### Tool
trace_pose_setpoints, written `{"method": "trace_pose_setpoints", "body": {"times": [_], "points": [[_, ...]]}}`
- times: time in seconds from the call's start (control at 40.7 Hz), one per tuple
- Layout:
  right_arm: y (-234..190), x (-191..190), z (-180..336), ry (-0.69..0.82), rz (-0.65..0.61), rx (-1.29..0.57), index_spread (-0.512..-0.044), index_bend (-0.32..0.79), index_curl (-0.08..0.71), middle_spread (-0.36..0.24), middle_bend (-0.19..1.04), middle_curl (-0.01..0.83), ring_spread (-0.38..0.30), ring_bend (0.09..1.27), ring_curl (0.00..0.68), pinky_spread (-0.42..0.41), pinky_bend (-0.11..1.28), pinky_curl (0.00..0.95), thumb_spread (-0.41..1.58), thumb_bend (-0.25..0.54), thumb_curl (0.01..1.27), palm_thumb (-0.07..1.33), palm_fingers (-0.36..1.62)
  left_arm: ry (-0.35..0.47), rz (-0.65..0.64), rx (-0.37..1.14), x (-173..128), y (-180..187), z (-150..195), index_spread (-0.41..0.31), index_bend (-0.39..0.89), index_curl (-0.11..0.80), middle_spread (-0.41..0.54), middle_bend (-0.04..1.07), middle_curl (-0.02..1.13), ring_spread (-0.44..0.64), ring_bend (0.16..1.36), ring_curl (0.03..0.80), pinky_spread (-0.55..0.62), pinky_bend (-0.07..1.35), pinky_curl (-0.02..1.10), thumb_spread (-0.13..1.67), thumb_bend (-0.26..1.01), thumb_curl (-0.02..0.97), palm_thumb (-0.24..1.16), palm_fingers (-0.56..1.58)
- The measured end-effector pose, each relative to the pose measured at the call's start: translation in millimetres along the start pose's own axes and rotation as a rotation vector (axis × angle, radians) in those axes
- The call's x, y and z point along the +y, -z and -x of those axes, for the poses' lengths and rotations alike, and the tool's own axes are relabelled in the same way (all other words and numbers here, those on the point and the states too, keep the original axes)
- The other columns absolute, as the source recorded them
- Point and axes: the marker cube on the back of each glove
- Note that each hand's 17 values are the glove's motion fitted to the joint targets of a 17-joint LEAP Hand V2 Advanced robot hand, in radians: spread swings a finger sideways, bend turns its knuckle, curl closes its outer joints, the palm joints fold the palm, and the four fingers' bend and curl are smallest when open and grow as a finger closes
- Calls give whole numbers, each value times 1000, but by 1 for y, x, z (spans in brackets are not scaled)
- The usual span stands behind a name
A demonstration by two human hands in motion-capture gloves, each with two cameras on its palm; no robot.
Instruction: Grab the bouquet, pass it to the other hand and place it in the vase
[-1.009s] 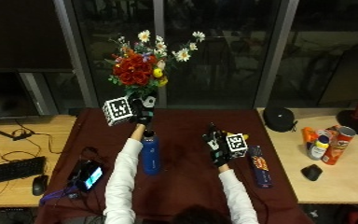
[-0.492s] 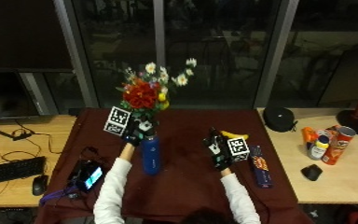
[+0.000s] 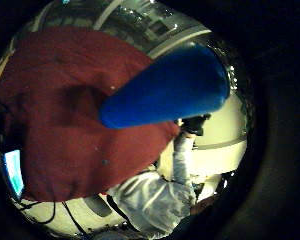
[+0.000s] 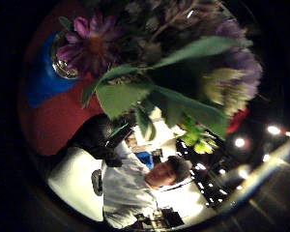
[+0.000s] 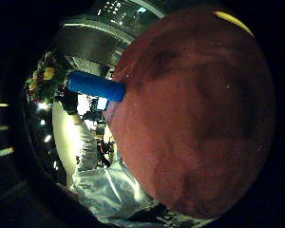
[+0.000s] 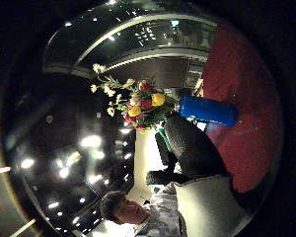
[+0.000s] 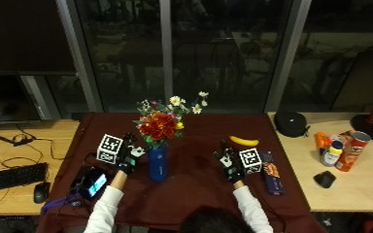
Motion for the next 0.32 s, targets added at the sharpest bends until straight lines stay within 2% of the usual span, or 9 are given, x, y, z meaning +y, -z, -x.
{"method": "trace_pose_setpoints", "body": {"times": [0.098,0.221,0.32], "points": [[-1,2,0,26,-13,31,-371,161,257,-66,191,328,-3,356,283,154,387,331,1089,-19,359,494,47,28,17,16,10,3,-5,221,17,128,485,187,322,499,604,314,501,523,323,810,-43,456,401,-215],[-10,3,10,207,-26,136,-369,162,263,-62,194,327,2,351,281,155,373,328,1092,-19,361,504,66,24,-29,-46,16,11,-9,239,36,96,511,180,310,524,602,306,525,515,317,824,-40,431,397,-208],[-22,16,7,103,6,130,-370,161,267,-60,188,325,3,349,282,156,364,327,1092,-21,363,507,72,26,-47,-57,21,14,-13,240,49,81,516,178,304,537,602,303,528,502,314,831,-38,415,397,-195]]}}
